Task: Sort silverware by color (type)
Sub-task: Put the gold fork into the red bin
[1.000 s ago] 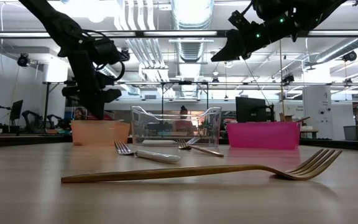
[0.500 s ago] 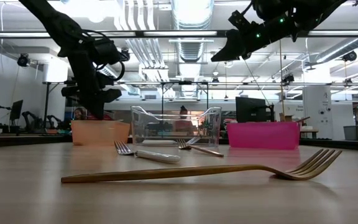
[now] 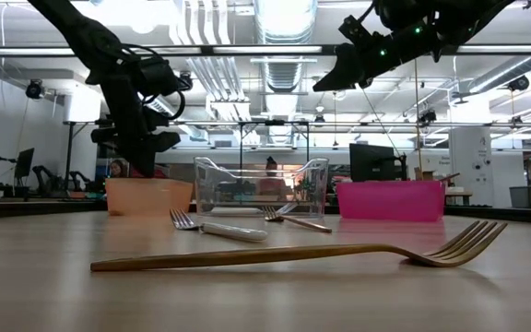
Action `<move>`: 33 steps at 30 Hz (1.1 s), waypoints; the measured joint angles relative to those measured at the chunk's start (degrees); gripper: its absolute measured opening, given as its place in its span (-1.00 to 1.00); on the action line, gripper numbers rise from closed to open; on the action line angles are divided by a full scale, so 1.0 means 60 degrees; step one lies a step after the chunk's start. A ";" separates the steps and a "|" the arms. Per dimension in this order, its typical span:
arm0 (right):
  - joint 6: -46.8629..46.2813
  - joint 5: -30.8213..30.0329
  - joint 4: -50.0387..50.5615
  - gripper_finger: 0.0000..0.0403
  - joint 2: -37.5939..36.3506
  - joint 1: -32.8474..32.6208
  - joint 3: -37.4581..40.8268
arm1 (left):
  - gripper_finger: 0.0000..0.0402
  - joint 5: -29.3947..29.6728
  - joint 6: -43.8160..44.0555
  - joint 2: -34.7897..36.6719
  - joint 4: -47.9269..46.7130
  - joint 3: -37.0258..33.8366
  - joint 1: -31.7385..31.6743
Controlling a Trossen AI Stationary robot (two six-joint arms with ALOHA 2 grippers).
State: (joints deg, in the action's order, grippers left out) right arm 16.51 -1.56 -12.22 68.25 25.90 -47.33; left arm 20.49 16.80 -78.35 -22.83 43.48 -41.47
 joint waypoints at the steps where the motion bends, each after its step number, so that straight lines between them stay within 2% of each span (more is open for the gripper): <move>1: 0.0000 0.0000 0.0003 -0.96 0.0000 0.0001 0.0000 | -0.83 0.0000 0.0003 0.0000 0.0007 0.0000 0.0000; 10: -0.0323 0.0000 -0.0001 -0.96 0.0000 0.0001 0.0004 | -0.83 0.0003 -0.0370 0.0000 0.0199 0.0000 0.0500; 18: -0.1889 0.0011 0.0057 -0.96 0.0000 -0.0094 0.0004 | -0.83 -0.0006 -0.1979 0.0085 0.1283 0.0000 0.1743; 23: -0.2923 0.0035 0.1112 -0.96 0.0000 -0.0496 0.0004 | -0.83 -0.0315 -0.3451 0.0113 0.2103 0.0000 0.2263; 25: -0.3731 0.0183 0.1208 -0.96 0.0006 -0.0746 0.0004 | -0.83 -0.1252 -0.3990 0.0158 0.2661 -0.0001 0.2310; 27: -0.4437 0.0492 0.1012 -0.96 0.0006 -0.1022 0.0004 | -0.83 -0.2749 -0.4569 0.0250 0.3401 -0.0004 0.2306; 31: -0.4928 0.0586 0.0928 -0.96 0.0004 -0.1701 -0.0075 | -0.85 -0.6005 -0.5748 0.0481 0.4950 -0.0004 0.2318; 33: -0.5111 0.0589 0.0921 -0.96 0.0004 -0.1991 -0.0176 | -0.87 -0.6955 -0.6150 0.0679 0.5442 -0.0004 0.2317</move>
State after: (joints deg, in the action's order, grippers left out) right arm -14.15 1.97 -6.70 68.27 13.96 -48.39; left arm -21.24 -20.10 -74.27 9.82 43.46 -27.57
